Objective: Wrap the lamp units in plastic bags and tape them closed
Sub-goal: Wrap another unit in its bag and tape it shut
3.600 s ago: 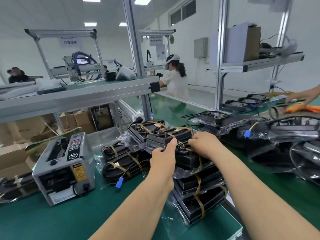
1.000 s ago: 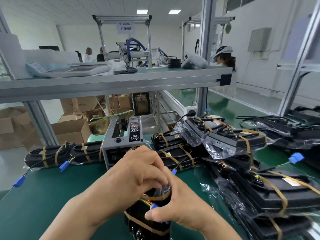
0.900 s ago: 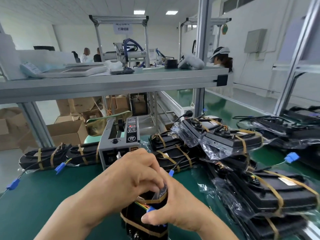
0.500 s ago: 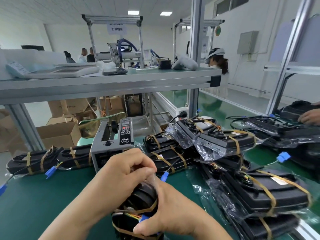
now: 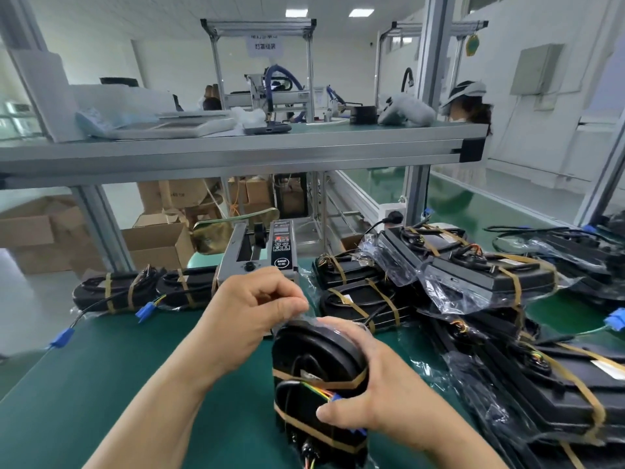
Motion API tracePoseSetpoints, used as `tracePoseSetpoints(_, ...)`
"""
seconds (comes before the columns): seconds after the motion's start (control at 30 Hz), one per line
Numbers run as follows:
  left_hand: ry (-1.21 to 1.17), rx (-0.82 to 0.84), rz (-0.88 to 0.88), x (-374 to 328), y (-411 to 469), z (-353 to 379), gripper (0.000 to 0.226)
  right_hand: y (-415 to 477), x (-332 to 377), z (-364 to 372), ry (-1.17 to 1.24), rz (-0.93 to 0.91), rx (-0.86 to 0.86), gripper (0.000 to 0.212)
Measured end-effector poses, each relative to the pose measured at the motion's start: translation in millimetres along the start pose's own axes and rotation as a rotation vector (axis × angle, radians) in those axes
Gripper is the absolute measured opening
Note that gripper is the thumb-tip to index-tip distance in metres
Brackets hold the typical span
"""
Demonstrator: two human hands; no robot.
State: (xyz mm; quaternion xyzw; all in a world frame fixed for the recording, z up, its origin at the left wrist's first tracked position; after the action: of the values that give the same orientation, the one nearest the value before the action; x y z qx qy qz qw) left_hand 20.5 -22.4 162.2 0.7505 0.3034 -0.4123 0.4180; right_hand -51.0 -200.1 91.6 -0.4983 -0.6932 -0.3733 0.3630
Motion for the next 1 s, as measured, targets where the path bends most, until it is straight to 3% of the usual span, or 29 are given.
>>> tracePoseSetpoints(0.23, -0.004, -0.046, 0.077, 5, 0, 4, 0.014, 1, 2, 0, -0.025, -0.007, 0.001, 0.079)
tracePoseSetpoints(0.33, 0.029, 0.079, 0.053, 5, 0, -3, 0.006, 2, 1, -2, -0.023, -0.004, 0.001, 0.079)
tracePoseSetpoints(0.43, 0.107, 0.252, -0.009, 2, 2, -6, 0.035, 2, 2, -2, -0.009, -0.004, 0.018, 0.079)
tracePoseSetpoints(0.5, 0.099, 0.261, -0.021, 0, 4, -3, 0.025, 2, 4, -2, -0.003, -0.008, 0.032, 0.079)
tracePoseSetpoints(0.57, 0.041, 0.233, 0.011, -2, 5, 4, 0.006, 1, 5, -3, 0.004, -0.001, 0.034, 0.081)
tracePoseSetpoints(0.73, -0.047, 0.077, 0.052, 0, 6, 12, 0.013, -2, 8, 5, 0.012, -0.009, 0.117, 0.081)
tracePoseSetpoints(0.9, -0.078, 0.101, 0.046, -4, 5, 13, 0.01, -3, 1, 4, 0.014, 0.016, 0.021, 0.082)
tracePoseSetpoints(1.0, -0.113, -0.1, 0.093, -2, 5, 0, 0.007, -1, -4, 1, 0.001, 0.058, -0.051, 0.079)
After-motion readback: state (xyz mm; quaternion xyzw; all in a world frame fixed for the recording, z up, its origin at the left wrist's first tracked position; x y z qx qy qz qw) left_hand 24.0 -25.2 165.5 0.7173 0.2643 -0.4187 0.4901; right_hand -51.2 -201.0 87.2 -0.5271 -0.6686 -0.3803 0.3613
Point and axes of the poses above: each hand's wrist, its own y-axis towards the middle knuckle, its own z-axis out of the palm, x = y × z, the point moved 2 cm from there along y, towards the middle knuckle, and after that the axes turned 9 degrees about -y, right-handed, at the moved point
